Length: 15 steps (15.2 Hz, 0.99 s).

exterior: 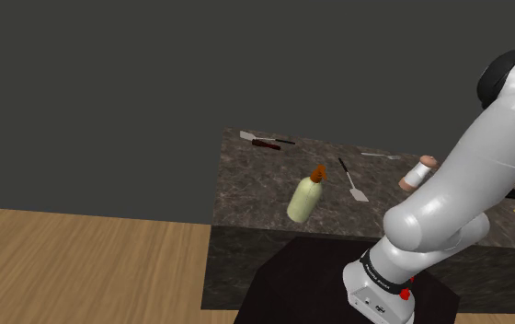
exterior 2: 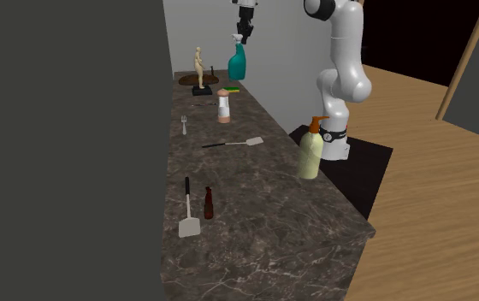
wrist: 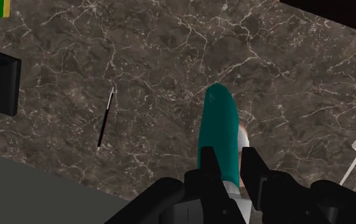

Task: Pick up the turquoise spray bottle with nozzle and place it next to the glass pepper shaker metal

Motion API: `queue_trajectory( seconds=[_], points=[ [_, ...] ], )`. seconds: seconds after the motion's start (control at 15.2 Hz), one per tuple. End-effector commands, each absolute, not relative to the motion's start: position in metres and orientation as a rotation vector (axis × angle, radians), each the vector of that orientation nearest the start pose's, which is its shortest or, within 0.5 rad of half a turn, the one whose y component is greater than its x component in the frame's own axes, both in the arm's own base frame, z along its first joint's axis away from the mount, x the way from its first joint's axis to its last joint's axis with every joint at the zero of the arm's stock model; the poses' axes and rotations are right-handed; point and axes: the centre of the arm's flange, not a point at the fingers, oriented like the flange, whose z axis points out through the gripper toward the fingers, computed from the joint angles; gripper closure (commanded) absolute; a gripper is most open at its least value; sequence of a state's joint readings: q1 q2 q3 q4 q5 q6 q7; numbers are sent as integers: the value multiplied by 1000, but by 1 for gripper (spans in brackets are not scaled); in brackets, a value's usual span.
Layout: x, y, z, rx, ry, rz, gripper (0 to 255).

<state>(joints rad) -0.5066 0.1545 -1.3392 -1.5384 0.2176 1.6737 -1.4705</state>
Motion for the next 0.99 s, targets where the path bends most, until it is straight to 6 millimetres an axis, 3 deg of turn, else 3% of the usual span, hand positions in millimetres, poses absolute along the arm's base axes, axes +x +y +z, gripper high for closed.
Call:
queue_trajectory(
  seconds=[0.0, 0.92],
  points=[
    [-92, -573, 614, -3188, 607, -95, 255],
    [-92, -573, 540, -3188, 607, -95, 255]
  ],
)
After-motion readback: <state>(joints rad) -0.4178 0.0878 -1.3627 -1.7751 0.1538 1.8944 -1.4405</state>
